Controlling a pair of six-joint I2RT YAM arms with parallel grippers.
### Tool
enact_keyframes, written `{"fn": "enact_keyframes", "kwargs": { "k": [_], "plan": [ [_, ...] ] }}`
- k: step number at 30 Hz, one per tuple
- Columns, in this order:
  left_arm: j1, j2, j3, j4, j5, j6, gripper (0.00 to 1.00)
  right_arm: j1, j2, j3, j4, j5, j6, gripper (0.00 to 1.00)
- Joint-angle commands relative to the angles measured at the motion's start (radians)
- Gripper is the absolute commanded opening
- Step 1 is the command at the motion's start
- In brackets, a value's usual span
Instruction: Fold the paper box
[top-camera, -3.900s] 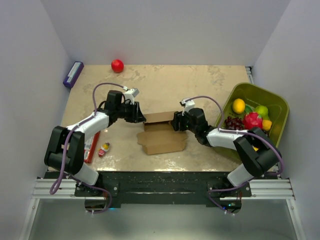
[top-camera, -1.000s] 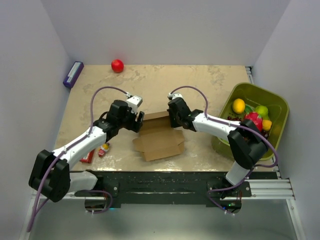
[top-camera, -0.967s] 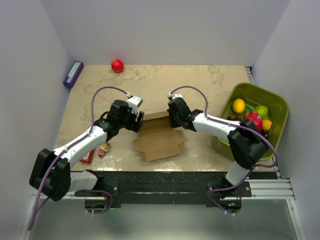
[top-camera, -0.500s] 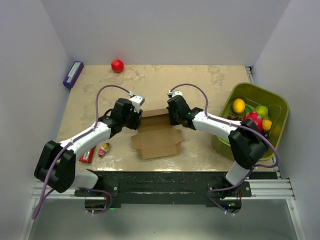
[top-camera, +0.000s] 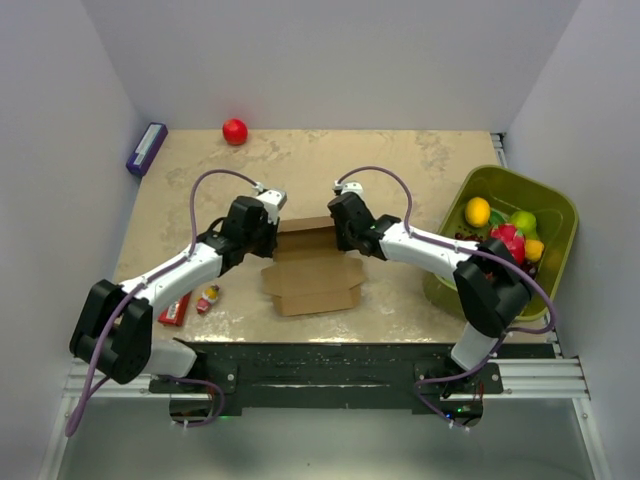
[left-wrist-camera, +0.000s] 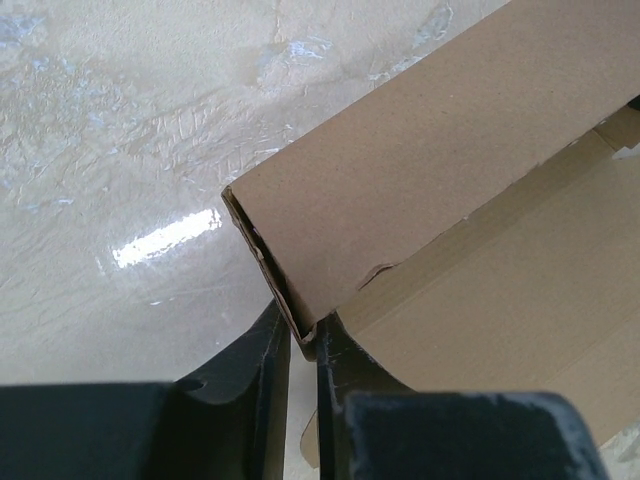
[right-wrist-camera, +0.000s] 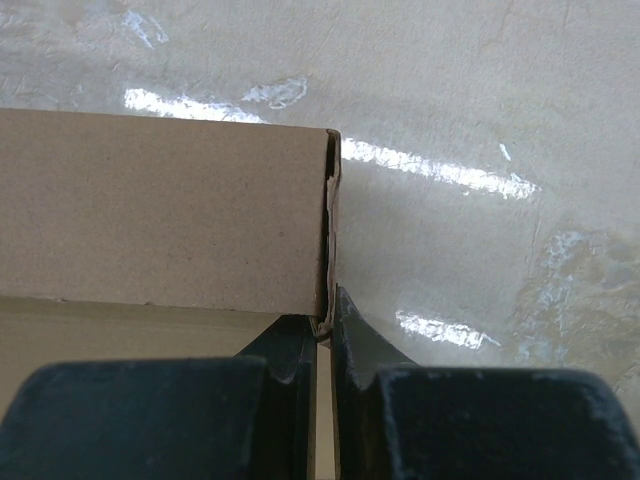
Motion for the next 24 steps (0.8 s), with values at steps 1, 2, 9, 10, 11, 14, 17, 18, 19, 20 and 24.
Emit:
{"fn": "enact_keyframes", "kwargs": {
  "k": [1, 2, 9, 10, 11, 14, 17, 18, 19, 20, 24],
  "plan": [
    [-0.01, -0.003, 0.033, 0.046, 0.044, -0.009, 0.06, 0.006, 0.02, 0.046, 0.012, 0.115, 0.067, 0.0],
    [-0.01, -0.001, 0.032, 0.049, 0.042, -0.009, 0.05, 0.009, 0.022, 0.046, 0.015, 0.15, 0.075, 0.0],
    [-0.01, 0.001, 0.03, 0.049, 0.03, -0.019, 0.0, 0.033, 0.054, 0.035, 0.027, 0.251, 0.149, 0.0],
    [-0.012, -0.001, 0.03, 0.049, 0.028, -0.019, 0.0, 0.033, 0.062, 0.037, 0.024, 0.256, 0.153, 0.0],
    [-0.012, -0.003, 0.029, 0.051, 0.03, -0.021, 0.0, 0.033, 0.074, 0.037, 0.019, 0.262, 0.161, 0.0],
    [-0.012, -0.007, 0.024, 0.059, 0.036, -0.027, 0.0, 0.032, 0.086, 0.026, 0.035, 0.268, 0.17, 0.0],
    [-0.016, -0.01, 0.019, 0.069, 0.051, -0.029, 0.0, 0.032, 0.118, 0.043, 0.029, 0.272, 0.162, 0.0],
    [-0.016, -0.009, 0.019, 0.069, 0.053, -0.029, 0.0, 0.029, 0.128, 0.049, 0.026, 0.267, 0.162, 0.0],
    [-0.016, -0.009, 0.018, 0.069, 0.056, -0.029, 0.0, 0.026, 0.134, 0.058, 0.021, 0.261, 0.161, 0.0],
    [-0.016, -0.007, 0.021, 0.069, 0.057, -0.029, 0.0, 0.026, 0.145, 0.063, 0.022, 0.253, 0.159, 0.0],
    [-0.016, -0.004, 0.021, 0.066, 0.067, -0.027, 0.11, 0.024, 0.137, 0.063, 0.044, 0.199, 0.136, 0.0]
  ]
}}
